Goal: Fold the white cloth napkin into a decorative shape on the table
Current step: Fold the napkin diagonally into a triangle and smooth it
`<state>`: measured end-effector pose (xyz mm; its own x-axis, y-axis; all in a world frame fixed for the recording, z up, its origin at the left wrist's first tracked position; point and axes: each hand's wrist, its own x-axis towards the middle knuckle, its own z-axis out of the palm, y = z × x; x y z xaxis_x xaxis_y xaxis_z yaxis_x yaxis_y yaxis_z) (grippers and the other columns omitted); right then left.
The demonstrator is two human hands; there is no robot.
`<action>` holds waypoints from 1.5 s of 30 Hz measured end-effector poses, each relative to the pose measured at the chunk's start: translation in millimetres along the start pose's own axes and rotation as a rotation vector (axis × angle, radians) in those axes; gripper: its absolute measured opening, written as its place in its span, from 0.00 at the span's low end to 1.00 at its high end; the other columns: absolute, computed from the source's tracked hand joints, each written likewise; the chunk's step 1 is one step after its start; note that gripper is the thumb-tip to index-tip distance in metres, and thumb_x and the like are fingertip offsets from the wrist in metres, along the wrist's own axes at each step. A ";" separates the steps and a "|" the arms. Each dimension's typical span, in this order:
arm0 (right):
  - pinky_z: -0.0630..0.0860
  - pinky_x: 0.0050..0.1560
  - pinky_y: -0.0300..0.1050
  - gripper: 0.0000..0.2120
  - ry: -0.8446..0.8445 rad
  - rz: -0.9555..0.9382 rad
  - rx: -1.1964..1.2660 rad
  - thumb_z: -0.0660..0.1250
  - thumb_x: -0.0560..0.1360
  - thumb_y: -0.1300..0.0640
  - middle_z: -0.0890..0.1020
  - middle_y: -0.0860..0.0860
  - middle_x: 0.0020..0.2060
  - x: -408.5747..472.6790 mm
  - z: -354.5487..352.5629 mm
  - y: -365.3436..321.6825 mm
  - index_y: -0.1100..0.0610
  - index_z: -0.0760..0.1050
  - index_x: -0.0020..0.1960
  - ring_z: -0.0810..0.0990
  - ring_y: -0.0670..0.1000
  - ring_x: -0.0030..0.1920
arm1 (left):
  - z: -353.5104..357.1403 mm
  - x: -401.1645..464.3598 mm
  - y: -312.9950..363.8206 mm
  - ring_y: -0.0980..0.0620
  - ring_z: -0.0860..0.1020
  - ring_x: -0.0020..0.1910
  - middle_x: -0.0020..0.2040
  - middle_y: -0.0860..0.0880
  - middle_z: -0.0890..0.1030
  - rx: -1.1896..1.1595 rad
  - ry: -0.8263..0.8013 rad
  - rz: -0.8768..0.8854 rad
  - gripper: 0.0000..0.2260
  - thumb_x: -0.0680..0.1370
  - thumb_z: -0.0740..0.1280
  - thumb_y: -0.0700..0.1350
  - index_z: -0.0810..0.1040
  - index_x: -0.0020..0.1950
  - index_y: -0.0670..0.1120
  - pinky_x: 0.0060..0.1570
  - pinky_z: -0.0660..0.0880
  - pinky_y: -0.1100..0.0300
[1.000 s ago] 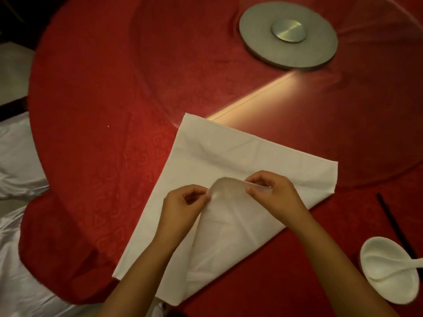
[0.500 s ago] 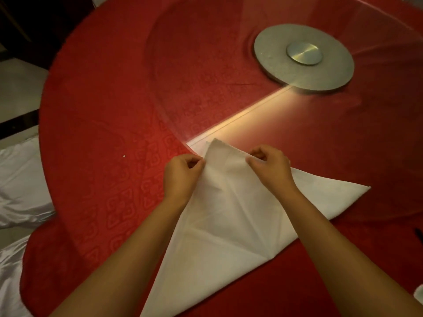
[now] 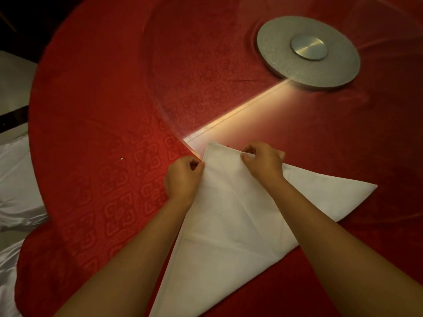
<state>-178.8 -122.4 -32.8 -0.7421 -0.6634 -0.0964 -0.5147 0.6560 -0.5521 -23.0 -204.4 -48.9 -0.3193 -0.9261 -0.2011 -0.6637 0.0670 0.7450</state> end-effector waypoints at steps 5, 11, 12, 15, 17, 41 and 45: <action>0.56 0.53 0.46 0.08 0.127 -0.047 -0.089 0.66 0.72 0.57 0.79 0.50 0.49 -10.6 -3.0 2.7 0.52 0.78 0.51 0.73 0.53 0.55 | 5.2 2.3 -6.4 0.51 0.79 0.40 0.40 0.51 0.83 -0.024 -0.029 0.043 0.06 0.73 0.66 0.48 0.81 0.42 0.49 0.36 0.71 0.59; 0.66 0.60 0.56 0.20 0.486 0.306 0.126 0.69 0.71 0.55 0.73 0.57 0.61 -81.6 -28.9 51.5 0.52 0.72 0.62 0.70 0.57 0.61 | -8.1 -8.3 -26.1 0.45 0.78 0.39 0.36 0.46 0.83 0.069 -0.182 0.230 0.07 0.71 0.69 0.44 0.85 0.42 0.43 0.43 0.74 0.52; 0.69 0.61 0.57 0.22 0.543 0.434 0.186 0.70 0.71 0.55 0.71 0.59 0.63 -95.7 -33.9 67.2 0.53 0.70 0.64 0.69 0.59 0.62 | -10.1 -12.3 -28.7 0.46 0.78 0.38 0.36 0.47 0.83 0.077 -0.209 0.232 0.06 0.70 0.69 0.42 0.85 0.42 0.42 0.42 0.73 0.54; 0.73 0.54 0.49 0.25 0.614 0.772 0.498 0.69 0.72 0.57 0.72 0.60 0.63 -127.1 -43.3 104.3 0.58 0.66 0.67 0.74 0.56 0.58 | -15.3 -21.0 -29.6 0.53 0.76 0.34 0.36 0.50 0.81 0.055 -0.285 0.142 0.02 0.71 0.70 0.40 0.82 0.41 0.43 0.35 0.70 0.61; 0.72 0.42 0.42 0.24 0.551 0.891 0.678 0.68 0.73 0.57 0.76 0.59 0.59 -134.3 -45.5 117.5 0.60 0.67 0.66 0.76 0.52 0.49 | -19.1 -25.7 -30.1 0.56 0.76 0.35 0.38 0.51 0.80 -0.021 -0.362 0.034 0.01 0.72 0.70 0.41 0.80 0.43 0.45 0.35 0.70 0.62; 0.63 0.30 0.40 0.06 0.359 1.219 0.889 0.67 0.72 0.58 0.75 0.51 0.32 -293.8 -55.4 120.3 0.54 0.73 0.36 0.69 0.47 0.29 | -71.4 -47.9 -59.5 0.59 0.76 0.33 0.38 0.53 0.80 0.227 -0.737 0.127 0.05 0.73 0.71 0.44 0.79 0.48 0.50 0.31 0.70 0.66; 0.60 0.29 0.40 0.05 0.323 1.279 0.966 0.66 0.72 0.58 0.76 0.51 0.33 -328.4 -49.1 124.8 0.54 0.72 0.38 0.69 0.46 0.25 | -71.8 -59.6 -60.1 0.56 0.75 0.37 0.39 0.54 0.78 0.477 -0.767 0.301 0.07 0.72 0.70 0.42 0.80 0.50 0.46 0.33 0.68 0.62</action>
<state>-20.4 195.0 -29.4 -0.5668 0.2839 -0.7734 0.8229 0.1491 -0.5483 84.5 -179.9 -36.0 -0.7662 -0.3606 -0.5320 -0.6332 0.5648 0.5292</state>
